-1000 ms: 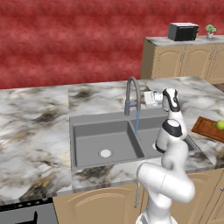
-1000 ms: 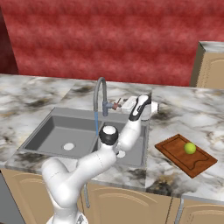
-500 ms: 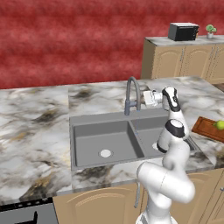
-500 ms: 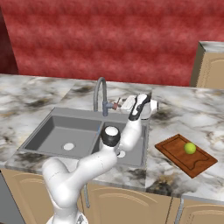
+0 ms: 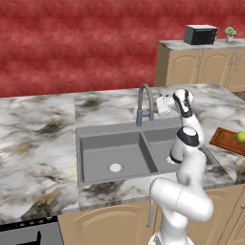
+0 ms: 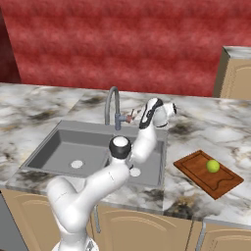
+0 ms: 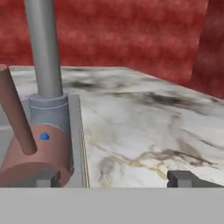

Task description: Pick the pear from the sink and place it on the cutting board to airdry. Then turn off the sink faucet.

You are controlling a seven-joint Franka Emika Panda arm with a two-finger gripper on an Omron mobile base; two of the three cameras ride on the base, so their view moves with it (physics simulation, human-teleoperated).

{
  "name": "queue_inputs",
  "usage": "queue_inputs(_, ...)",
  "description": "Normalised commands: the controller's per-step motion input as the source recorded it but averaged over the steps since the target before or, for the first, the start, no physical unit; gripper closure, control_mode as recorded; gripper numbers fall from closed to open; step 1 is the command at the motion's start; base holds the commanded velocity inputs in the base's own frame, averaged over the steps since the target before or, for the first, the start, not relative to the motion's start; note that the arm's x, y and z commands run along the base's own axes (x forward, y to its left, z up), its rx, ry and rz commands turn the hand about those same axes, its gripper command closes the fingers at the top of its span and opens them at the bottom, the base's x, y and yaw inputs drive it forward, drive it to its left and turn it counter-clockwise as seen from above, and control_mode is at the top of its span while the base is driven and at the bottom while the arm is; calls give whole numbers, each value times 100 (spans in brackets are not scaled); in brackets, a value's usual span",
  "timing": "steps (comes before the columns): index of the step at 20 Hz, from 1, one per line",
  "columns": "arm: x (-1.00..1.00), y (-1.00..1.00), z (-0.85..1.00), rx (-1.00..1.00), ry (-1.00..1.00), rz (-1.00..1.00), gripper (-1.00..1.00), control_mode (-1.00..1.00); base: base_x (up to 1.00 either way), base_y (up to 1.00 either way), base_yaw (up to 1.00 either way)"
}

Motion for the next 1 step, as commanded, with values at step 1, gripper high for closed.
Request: queue_inputs(1,43,52,72,-30,20,13,-100,-100,0,0,0)
